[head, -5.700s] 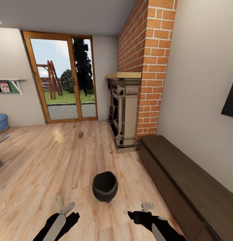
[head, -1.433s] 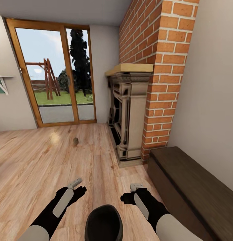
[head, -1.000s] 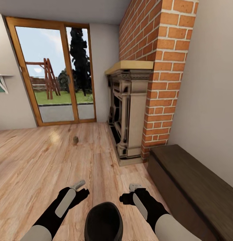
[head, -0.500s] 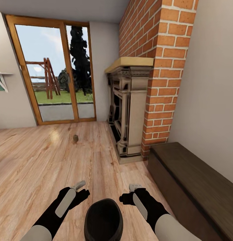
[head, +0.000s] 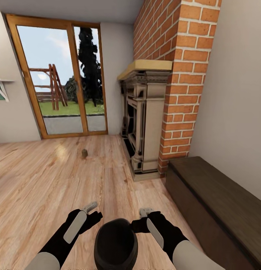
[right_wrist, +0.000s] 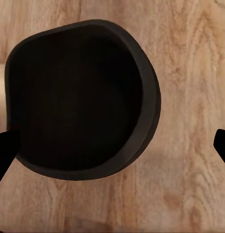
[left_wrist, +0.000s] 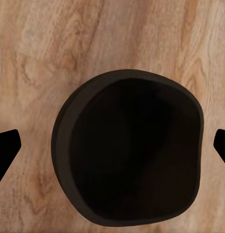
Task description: Place each of the two pumpkins and all three candles from the living room inside a cabinet in the living room (use any cabinet), then make sure every cabinet is closed, and position the cauldron so it is next to a table in the living room.
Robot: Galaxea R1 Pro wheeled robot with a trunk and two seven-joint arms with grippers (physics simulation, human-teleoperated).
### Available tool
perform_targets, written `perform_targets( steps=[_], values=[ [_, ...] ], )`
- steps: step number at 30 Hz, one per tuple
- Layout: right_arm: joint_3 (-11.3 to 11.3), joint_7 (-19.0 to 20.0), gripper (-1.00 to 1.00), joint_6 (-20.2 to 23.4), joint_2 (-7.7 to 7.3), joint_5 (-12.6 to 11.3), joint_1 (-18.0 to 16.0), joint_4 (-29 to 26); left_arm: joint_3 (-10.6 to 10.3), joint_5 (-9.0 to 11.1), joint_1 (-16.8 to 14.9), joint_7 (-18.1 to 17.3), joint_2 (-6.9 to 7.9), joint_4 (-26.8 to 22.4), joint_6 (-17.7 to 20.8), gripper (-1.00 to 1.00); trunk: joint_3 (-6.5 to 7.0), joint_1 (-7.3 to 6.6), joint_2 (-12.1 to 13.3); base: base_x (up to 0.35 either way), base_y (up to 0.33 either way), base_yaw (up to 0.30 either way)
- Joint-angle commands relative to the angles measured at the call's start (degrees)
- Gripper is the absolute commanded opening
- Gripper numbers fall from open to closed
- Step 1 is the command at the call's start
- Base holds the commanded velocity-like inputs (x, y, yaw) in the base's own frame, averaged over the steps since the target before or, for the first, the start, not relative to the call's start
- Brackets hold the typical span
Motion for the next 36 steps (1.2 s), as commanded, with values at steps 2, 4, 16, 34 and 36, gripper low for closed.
perform_targets(
  steps=[2,4,16,34,36],
  values=[
    [0.09,0.16,1.00,0.38,0.00,0.04,-0.04,-0.05,-0.25,0.61,-0.03,0.57,0.06,-0.14,-0.02,1.00,-0.43,0.43,-0.84,0.000,0.000,0.000],
    [0.11,0.26,1.00,0.43,0.00,0.04,-0.04,-0.05,-0.28,0.60,-0.03,0.57,0.06,-0.15,-0.02,1.00,-0.78,0.87,-1.65,0.000,0.000,0.000],
    [0.12,0.41,1.00,0.48,0.00,0.02,-0.04,-0.05,-0.26,0.56,-0.03,0.54,-0.08,-0.17,-0.02,1.00,-2.94,3.51,-6.46,0.000,0.000,0.000],
    [0.12,0.63,1.00,0.32,0.00,-0.04,-0.04,-0.05,-0.30,0.55,-0.03,0.62,-0.02,-0.11,-0.02,1.00,-6.76,4.75,-8.25,0.000,0.000,0.000],
    [0.12,0.73,1.00,0.31,0.00,-0.05,-0.04,-0.05,-0.30,0.55,-0.03,0.63,-0.03,-0.04,-0.02,1.00,-7.20,4.80,-8.28,0.000,0.000,0.000]
  ],
)
